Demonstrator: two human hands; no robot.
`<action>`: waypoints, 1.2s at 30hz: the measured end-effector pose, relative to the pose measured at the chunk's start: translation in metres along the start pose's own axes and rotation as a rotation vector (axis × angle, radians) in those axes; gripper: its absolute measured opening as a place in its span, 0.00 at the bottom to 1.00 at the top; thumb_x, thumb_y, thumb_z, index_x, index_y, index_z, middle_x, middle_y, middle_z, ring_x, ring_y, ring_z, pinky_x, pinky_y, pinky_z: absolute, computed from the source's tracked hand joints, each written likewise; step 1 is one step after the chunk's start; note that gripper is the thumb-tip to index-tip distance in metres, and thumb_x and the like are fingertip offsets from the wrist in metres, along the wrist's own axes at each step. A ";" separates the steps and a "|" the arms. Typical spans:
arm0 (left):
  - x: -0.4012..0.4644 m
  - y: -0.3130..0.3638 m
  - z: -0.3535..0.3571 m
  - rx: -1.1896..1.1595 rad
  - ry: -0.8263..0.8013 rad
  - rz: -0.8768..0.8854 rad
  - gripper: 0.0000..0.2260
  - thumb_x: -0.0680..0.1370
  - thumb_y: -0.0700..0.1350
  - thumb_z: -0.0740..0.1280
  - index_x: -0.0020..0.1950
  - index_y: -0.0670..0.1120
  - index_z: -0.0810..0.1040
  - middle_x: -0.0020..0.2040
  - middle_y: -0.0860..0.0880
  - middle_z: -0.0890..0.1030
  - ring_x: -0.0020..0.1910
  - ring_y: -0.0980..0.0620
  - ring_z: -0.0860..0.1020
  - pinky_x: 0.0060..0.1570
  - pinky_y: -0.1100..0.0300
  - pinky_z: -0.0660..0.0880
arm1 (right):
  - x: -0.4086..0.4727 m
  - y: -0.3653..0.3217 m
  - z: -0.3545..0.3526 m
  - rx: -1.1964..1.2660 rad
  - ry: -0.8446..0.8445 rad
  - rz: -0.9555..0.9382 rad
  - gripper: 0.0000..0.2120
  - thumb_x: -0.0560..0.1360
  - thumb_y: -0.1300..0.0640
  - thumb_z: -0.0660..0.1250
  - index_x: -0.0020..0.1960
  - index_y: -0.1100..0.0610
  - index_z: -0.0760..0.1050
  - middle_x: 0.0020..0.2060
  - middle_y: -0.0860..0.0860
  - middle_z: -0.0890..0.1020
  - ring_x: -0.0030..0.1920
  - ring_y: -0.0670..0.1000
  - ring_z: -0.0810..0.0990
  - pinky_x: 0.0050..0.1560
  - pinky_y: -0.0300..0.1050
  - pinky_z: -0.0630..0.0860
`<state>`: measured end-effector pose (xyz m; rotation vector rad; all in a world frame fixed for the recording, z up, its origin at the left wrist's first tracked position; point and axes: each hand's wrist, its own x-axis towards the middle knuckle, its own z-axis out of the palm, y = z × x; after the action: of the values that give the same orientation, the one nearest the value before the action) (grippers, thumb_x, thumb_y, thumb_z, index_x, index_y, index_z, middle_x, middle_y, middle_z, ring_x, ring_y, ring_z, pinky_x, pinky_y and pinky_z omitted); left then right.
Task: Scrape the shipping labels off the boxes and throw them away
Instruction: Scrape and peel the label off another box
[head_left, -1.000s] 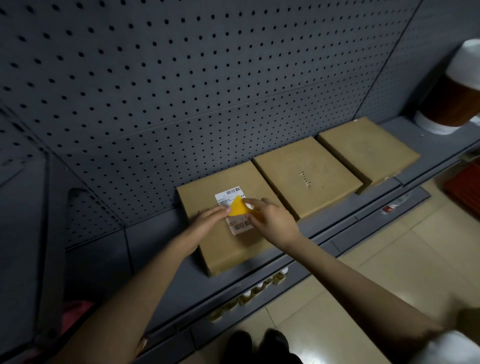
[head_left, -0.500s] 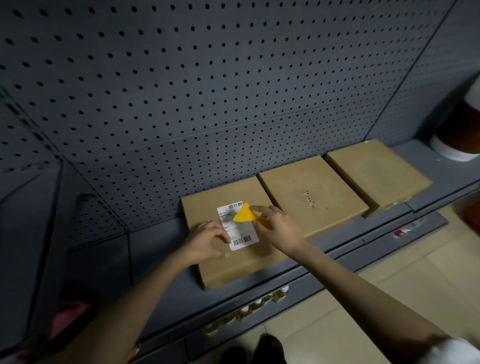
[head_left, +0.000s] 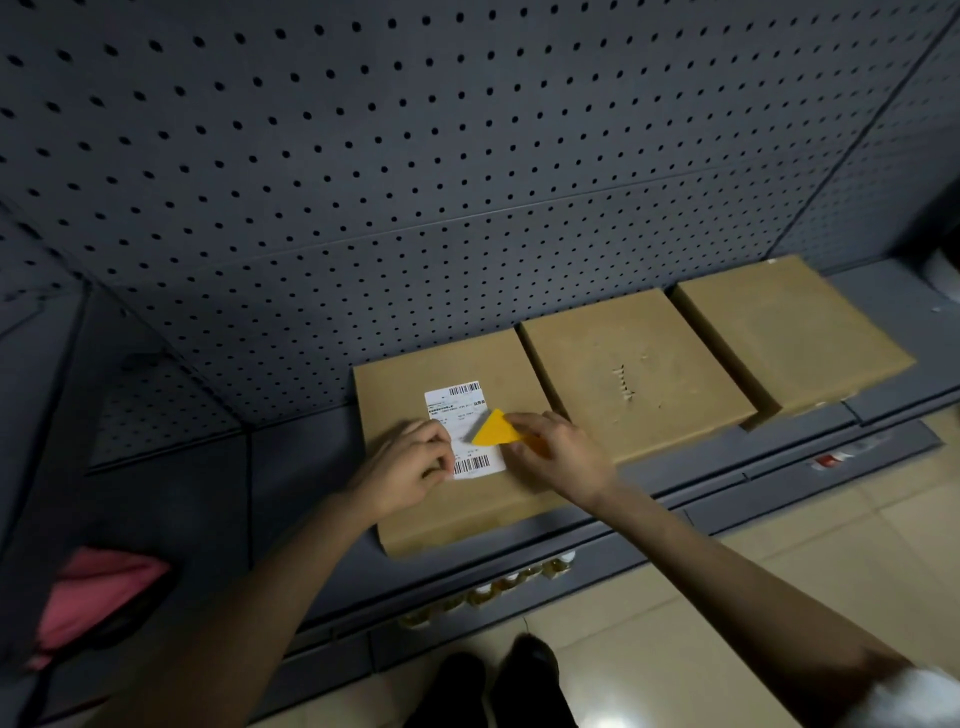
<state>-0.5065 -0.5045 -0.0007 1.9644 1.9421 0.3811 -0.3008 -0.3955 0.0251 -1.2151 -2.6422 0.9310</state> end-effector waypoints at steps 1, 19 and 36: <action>0.001 0.001 0.000 0.013 -0.006 0.006 0.04 0.73 0.47 0.70 0.44 0.48 0.79 0.51 0.52 0.75 0.56 0.52 0.72 0.60 0.57 0.69 | -0.001 0.002 0.000 -0.004 -0.005 0.000 0.19 0.78 0.50 0.62 0.69 0.47 0.69 0.55 0.54 0.77 0.56 0.56 0.78 0.53 0.47 0.74; 0.033 0.004 -0.031 -0.291 -0.208 -0.174 0.14 0.64 0.50 0.78 0.45 0.54 0.78 0.51 0.56 0.76 0.53 0.56 0.76 0.56 0.58 0.74 | -0.011 0.028 -0.015 -0.108 -0.082 0.090 0.20 0.78 0.48 0.60 0.70 0.45 0.66 0.61 0.51 0.77 0.59 0.52 0.77 0.58 0.49 0.75; 0.043 0.000 -0.030 -0.037 -0.363 -0.070 0.11 0.64 0.51 0.76 0.41 0.58 0.77 0.55 0.57 0.70 0.59 0.58 0.66 0.64 0.60 0.64 | -0.009 0.033 -0.027 -0.221 -0.133 0.107 0.22 0.77 0.47 0.61 0.71 0.42 0.65 0.63 0.49 0.76 0.62 0.53 0.75 0.58 0.47 0.74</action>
<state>-0.5183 -0.4602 0.0244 1.7895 1.7504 0.0356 -0.2642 -0.3722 0.0302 -1.3990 -2.8742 0.7759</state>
